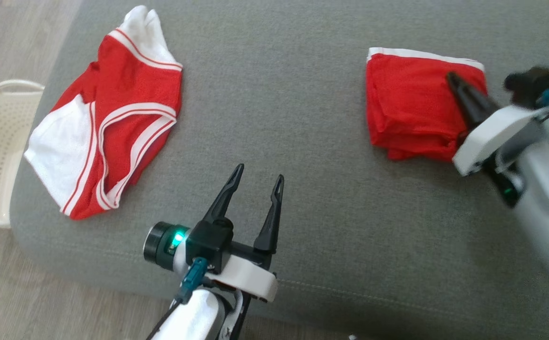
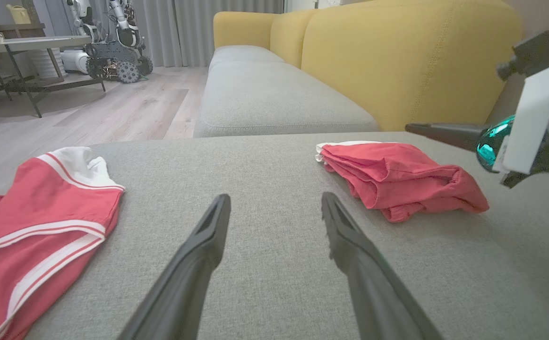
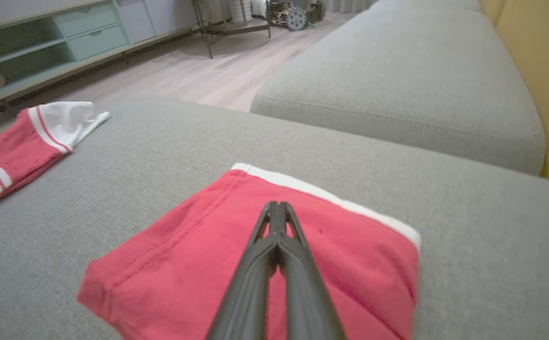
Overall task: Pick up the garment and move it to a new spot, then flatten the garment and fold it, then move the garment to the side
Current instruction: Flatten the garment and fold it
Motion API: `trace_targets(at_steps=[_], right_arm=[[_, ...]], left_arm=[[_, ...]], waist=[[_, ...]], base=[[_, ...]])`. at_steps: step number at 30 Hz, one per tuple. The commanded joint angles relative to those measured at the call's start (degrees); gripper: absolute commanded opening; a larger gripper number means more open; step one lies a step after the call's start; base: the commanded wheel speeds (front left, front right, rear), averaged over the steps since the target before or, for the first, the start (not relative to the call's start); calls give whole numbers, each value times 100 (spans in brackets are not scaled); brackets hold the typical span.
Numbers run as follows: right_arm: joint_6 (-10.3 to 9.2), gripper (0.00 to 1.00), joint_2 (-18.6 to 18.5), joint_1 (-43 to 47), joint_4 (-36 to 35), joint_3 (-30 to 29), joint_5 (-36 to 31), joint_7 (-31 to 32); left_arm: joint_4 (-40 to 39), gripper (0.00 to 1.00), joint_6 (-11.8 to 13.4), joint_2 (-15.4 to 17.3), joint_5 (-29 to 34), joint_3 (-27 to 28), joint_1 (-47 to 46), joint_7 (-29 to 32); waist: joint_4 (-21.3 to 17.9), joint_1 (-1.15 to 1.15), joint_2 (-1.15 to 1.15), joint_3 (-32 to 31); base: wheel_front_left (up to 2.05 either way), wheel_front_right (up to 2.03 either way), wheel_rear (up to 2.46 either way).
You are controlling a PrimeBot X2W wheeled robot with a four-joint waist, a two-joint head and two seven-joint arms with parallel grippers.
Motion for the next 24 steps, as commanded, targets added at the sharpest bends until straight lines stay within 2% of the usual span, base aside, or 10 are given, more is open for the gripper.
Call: trace_targets(at_steps=[1,5,9,16,19,21,22,23,24], right_arm=[[26,0,356,-108,448,-201,-290,-363],[26,0,1134,-5,1278,-414,-596,-634],[26,0,1626,208,1607,-421,-779,-761],[26,0,2152,837,1857,-410,-810,-818],[26,0,2310,1024,1663,-358,-725,-824],[26,0,2354,1096,1283,-369,-709,-826],[26,14,2353,1132,1057,-416,-717,-827],[26,47,2332,1162,810,-506,-749,-827],[26,100,2286,1246,264,-772,-908,-827]], left_arm=[[-208,100,4,-1,24,141,-165,-30],[-218,100,26,-1,-14,89,-214,-30],[-212,100,54,-1,-17,99,-218,-30],[-196,100,89,-1,-14,140,-159,-30],[-204,100,92,-1,24,194,-124,-30],[-239,100,101,-1,61,259,-88,-30],[-255,100,102,-1,74,292,-66,-30],[-295,100,102,-1,93,329,-52,-30],[-367,100,114,-1,134,417,-4,-30]], waist=[[79,0,0,72],[152,0,0,103],[160,0,0,80],[65,0,0,-78],[-25,0,0,-150],[-117,0,0,-206],[-167,0,0,-236],[-221,0,0,-266],[-335,0,0,-339]], base=[[0,0,0],[0,0,0],[0,0,0],[0,0,0],[0,0,0],[0,0,0],[0,0,0],[0,0,0],[0,0,0]])
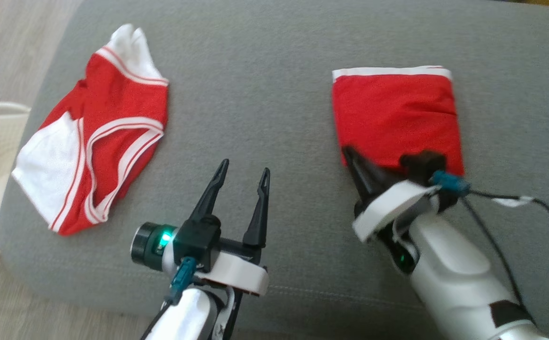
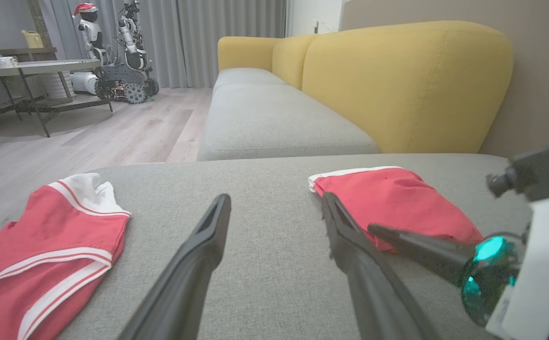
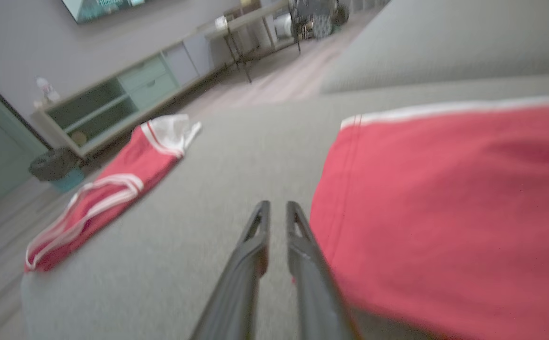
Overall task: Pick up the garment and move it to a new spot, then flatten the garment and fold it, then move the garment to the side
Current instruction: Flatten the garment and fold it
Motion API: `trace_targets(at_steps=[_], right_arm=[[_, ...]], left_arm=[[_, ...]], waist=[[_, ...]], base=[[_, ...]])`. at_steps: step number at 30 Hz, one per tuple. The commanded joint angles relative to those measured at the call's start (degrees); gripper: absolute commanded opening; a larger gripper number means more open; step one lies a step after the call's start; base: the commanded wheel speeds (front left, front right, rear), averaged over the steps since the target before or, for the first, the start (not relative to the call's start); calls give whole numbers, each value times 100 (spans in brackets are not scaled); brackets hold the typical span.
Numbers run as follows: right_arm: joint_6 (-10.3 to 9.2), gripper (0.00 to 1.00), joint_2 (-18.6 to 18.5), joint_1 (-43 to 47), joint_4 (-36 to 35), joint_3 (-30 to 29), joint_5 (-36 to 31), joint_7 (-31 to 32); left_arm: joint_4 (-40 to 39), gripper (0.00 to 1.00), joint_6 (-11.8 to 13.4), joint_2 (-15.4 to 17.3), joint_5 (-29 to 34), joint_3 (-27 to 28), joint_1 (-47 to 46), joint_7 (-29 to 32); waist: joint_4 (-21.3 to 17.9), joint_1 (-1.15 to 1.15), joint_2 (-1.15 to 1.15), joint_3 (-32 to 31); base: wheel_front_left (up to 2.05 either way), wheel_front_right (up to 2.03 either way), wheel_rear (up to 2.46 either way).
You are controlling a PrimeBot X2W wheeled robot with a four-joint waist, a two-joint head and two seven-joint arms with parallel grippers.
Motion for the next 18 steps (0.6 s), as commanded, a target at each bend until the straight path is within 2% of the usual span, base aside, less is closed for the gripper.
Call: trace_targets(at_steps=[1,9,14,18], right_arm=[[26,100,50,54,-484,-172,-151,-30],[26,100,75,1090,-2731,-1531,-1252,-31],[26,100,189,1885,-3629,-2417,-1755,-31],[26,100,286,2505,-4186,-2849,-1955,-31]], left_arm=[[-266,100,16,-3,83,235,-59,-29],[-635,100,63,3,214,681,370,-29],[-956,100,102,17,309,1012,743,-29],[-1112,100,86,31,333,1287,1115,-29]], waist=[[-152,0,0,-124],[-536,0,0,-628],[-673,0,0,-943],[-758,0,0,-1143]], base=[[0,0,0],[0,0,0],[0,0,0],[0,0,0]])
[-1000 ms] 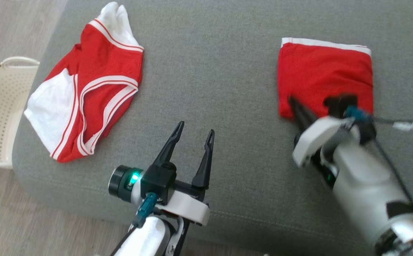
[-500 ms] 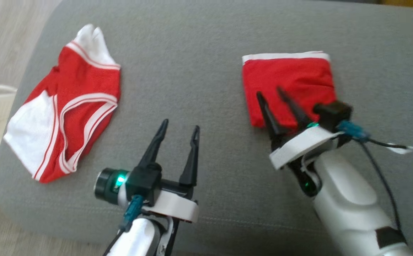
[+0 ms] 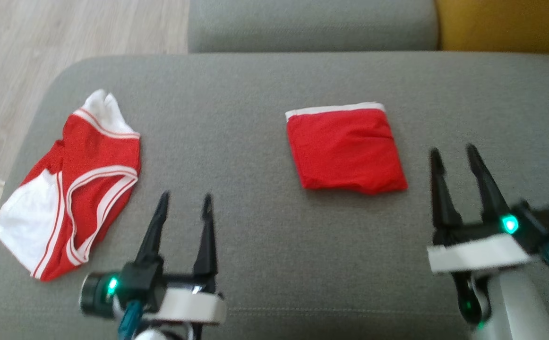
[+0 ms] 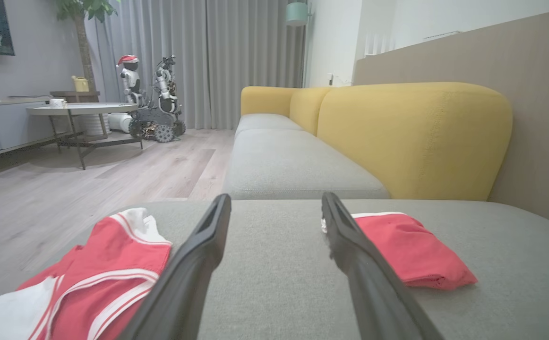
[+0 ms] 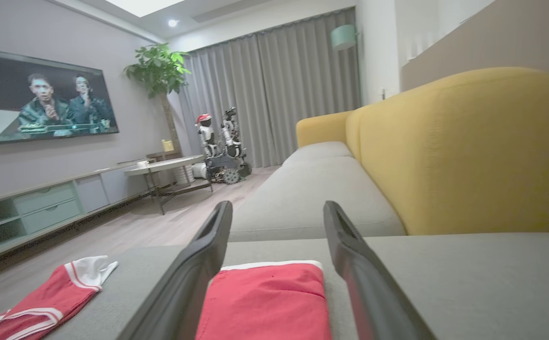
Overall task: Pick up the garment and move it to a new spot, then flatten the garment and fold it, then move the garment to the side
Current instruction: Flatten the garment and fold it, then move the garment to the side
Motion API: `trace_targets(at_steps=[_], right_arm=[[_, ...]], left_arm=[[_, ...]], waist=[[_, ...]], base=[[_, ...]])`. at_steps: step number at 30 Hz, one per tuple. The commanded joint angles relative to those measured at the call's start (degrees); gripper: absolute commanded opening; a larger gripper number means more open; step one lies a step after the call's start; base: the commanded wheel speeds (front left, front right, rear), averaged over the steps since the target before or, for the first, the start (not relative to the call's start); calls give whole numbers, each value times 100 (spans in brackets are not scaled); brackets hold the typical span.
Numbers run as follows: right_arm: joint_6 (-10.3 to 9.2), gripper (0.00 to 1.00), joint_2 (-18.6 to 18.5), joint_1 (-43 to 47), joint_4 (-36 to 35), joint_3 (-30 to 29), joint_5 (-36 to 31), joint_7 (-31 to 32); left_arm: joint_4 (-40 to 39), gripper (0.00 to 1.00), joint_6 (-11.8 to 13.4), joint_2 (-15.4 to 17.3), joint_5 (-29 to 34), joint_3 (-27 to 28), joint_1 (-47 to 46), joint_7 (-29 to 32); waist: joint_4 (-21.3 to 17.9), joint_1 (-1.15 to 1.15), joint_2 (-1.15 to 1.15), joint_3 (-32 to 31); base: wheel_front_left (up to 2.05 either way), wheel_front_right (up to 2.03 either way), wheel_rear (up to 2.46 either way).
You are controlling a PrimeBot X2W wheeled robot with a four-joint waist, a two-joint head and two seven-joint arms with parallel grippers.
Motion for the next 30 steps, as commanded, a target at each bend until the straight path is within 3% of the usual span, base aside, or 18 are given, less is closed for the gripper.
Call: trace_targets(at_steps=[1,10,16,30], right_arm=[[26,100,91,65,-335,48,-84,-29],[26,100,145,1022,-402,213,-237,-29],[26,100,182,1200,-296,205,-232,-29],[26,100,229,1257,-244,180,-287,-29]], left_arm=[[-271,100,30,5,85,272,-72,-29],[-404,100,-182,43,161,626,513,-29],[-324,100,-324,38,338,717,712,-29],[-172,100,-306,44,537,662,755,-29]], waist=[[-91,0,0,-127],[-248,0,0,-386],[-302,0,0,-483],[-209,0,0,-540]], base=[[0,0,0],[0,0,0],[0,0,0],[0,0,0]])
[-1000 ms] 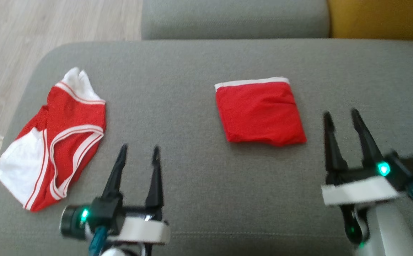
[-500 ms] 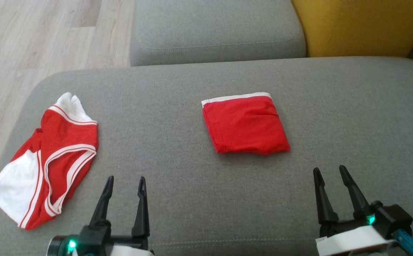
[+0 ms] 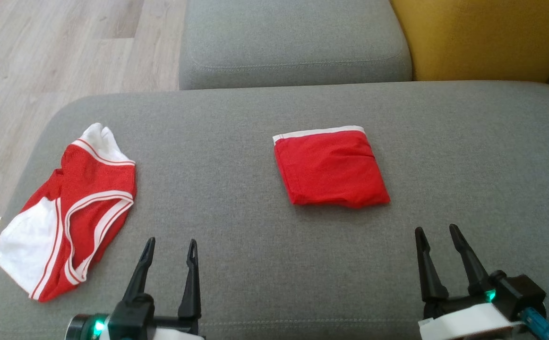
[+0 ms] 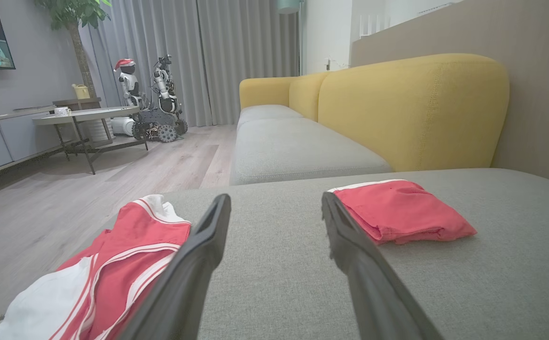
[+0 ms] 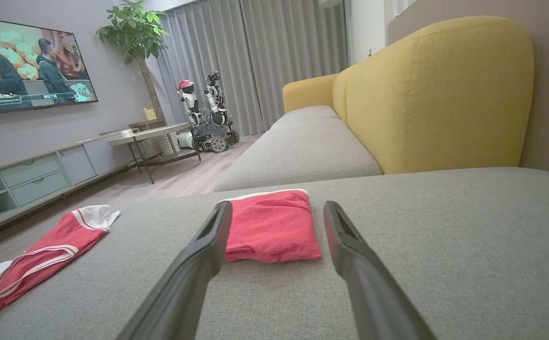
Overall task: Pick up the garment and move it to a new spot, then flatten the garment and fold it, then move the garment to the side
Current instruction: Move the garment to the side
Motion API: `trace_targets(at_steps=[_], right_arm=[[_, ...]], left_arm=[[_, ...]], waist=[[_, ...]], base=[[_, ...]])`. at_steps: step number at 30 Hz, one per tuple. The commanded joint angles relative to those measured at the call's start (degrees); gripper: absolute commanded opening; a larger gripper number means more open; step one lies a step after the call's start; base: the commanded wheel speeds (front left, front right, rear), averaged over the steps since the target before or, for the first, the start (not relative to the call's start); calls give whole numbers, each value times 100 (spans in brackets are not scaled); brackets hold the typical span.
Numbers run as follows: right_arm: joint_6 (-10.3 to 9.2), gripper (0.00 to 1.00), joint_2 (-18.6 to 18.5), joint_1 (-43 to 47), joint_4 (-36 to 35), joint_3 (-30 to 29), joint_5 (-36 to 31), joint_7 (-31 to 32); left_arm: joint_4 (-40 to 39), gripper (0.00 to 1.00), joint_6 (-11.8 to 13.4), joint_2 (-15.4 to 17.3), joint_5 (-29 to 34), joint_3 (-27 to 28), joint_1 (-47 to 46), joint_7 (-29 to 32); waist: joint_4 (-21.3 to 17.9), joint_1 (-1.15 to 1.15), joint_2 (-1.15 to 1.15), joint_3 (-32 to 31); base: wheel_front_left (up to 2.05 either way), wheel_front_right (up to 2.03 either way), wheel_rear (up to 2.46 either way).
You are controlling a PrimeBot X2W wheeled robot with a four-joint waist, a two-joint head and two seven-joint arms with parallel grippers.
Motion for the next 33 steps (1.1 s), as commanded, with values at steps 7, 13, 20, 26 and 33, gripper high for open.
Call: trace_targets(at_steps=[7,13,20,26,33], right_arm=[[26,100,19,-164,-196,149,-71,-30],[26,100,23,-267,-173,129,-86,-30],[26,100,26,-922,384,292,188,-30],[26,100,-268,-2075,1549,447,497,26],[26,100,-950,-3554,2902,424,1021,786]], left_arm=[[-108,100,34,31,66,131,-208,-30],[-96,100,50,34,80,80,-245,-30],[-99,100,44,22,106,-80,-469,-30],[-186,100,94,-5,161,-323,-876,-30],[-155,100,206,-34,118,-616,-1364,-30]], waist=[[17,0,0,26],[59,0,0,106],[172,0,0,403],[399,0,0,984],[728,0,0,1547]], base=[[0,0,0],[0,0,0],[0,0,0],[0,0,0],[0,0,0]])
